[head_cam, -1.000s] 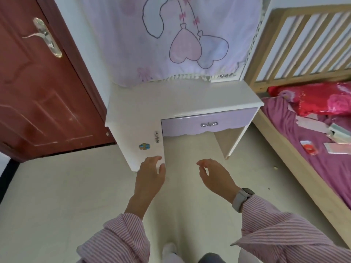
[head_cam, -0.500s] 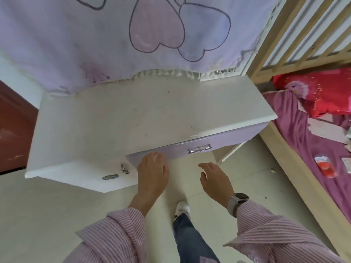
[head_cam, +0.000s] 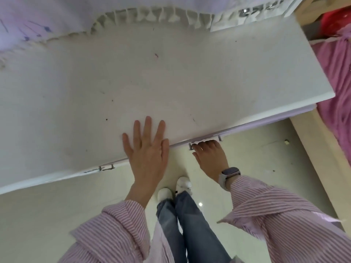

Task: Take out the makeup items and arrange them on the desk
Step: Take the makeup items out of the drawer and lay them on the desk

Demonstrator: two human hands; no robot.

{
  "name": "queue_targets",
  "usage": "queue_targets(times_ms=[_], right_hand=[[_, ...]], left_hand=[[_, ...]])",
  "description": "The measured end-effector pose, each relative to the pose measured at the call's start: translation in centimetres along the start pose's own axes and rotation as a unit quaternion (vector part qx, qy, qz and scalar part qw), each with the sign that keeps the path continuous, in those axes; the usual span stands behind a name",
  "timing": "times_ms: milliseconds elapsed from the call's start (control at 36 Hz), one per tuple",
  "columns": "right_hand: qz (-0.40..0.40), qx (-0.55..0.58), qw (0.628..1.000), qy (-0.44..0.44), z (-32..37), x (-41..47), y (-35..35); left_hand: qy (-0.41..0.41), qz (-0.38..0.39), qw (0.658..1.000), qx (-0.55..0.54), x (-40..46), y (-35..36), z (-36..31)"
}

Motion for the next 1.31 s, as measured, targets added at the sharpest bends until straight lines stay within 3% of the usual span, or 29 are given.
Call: queue_targets(times_ms=[167,556,639,806,972,1083,1194,1306], right_hand=[[-0.02,0.008,1.0,0.017,0.1,0.6,-0.5],[0.041,-0.023,0.998,0.052,0.6,-3.3,0.2],[0.104,-0.004,0.993,0.059,0.5,-5.0,1.7],[0.139,0.014,0.989,0.054,0.7,-7.9,3.9],[0.163,0.013,0.984,0.063,0.9,-8.3,3.3],[0.056,0.061,0.996,0.037,1.7,-9.5,0.0],[-0.091,0.05,0.994,-0.024,1.9,-11.4,-3.3],[-0.12,0.025,0.992,-0.037,0.1,-10.9,-5.3]], left_hand=[[0.003,-0.048,0.999,0.008,0.0,-0.2,0.0],[0.006,0.016,1.0,-0.019,-0.1,-0.6,0.6],[0.01,0.032,0.999,-0.02,-0.1,-0.6,0.7],[0.018,0.057,0.998,-0.021,-0.2,-0.5,0.8],[0.047,0.019,0.997,-0.06,-1.9,-0.9,0.8],[0.074,-0.032,0.995,-0.05,-5.5,-0.7,0.1],[0.105,-0.019,0.991,-0.085,-8.1,0.6,-1.4],[0.093,0.034,0.989,-0.109,-8.6,1.9,-2.8]])
Point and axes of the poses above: each hand's wrist, its own x-axis towards the middle knuckle, its own y-axis out of the palm, z = x × y, the point moved 6 cm from there along x, towards the middle knuckle, and after that the axes turned 11 degrees about z, right-handed, at the moved point
